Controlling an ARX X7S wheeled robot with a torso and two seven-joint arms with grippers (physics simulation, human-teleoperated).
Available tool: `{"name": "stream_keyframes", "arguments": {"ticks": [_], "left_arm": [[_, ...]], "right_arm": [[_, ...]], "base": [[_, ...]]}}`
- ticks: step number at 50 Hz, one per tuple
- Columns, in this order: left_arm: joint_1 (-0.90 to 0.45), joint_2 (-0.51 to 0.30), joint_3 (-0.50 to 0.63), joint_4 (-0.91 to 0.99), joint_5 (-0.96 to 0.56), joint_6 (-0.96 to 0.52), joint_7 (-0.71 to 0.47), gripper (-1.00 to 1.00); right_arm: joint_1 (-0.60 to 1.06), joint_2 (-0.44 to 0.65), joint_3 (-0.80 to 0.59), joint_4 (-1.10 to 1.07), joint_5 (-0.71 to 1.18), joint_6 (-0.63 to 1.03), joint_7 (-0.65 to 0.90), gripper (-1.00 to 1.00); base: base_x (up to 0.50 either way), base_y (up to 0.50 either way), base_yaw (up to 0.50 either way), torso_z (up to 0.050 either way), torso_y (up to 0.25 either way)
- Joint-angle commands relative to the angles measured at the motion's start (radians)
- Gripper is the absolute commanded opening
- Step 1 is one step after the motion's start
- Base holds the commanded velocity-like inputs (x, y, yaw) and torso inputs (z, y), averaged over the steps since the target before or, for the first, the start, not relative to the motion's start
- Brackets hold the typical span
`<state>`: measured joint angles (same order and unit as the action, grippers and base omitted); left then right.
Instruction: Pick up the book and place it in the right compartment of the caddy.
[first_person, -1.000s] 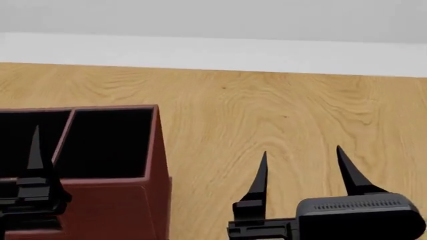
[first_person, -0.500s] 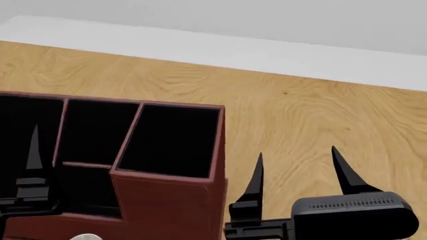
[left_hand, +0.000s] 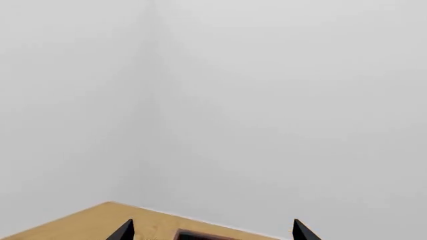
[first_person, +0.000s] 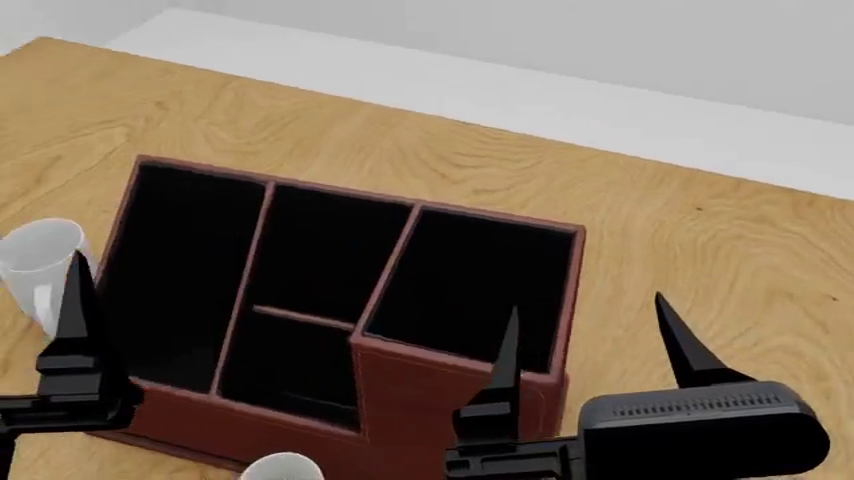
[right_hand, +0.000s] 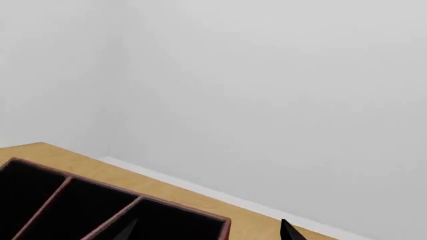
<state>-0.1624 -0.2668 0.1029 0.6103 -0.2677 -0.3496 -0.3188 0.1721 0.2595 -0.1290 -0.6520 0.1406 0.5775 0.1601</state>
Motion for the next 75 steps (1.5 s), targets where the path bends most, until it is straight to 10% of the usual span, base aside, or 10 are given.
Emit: {"name": "stream_keyframes", "arguments": {"ticks": [1, 44, 75], "left_arm": [[-0.004, -0.002, 0.009, -0.032, 0.0, 0.026, 0.003, 1.0], [0.002, -0.022, 0.027, -0.034, -0.009, 0.033, -0.011, 1.0], [0.004, -0.038, 0.034, -0.022, -0.02, 0.034, -0.021, 1.0]], "right_arm": [[0.002, 0.001, -0.005, -0.025, 0.01, 0.02, 0.007, 1.0], [0.0, 0.014, -0.021, -0.033, 0.029, 0.008, 0.022, 1.0], [-0.003, 0.018, 0.001, -0.022, 0.105, -0.022, -0.002, 1.0]], "base": [[0.0, 0.0, 0.5, 0.0, 0.0], [0.0, 0.0, 0.5, 0.0, 0.0], [0.22, -0.3, 0.01, 0.0, 0.0]]}}
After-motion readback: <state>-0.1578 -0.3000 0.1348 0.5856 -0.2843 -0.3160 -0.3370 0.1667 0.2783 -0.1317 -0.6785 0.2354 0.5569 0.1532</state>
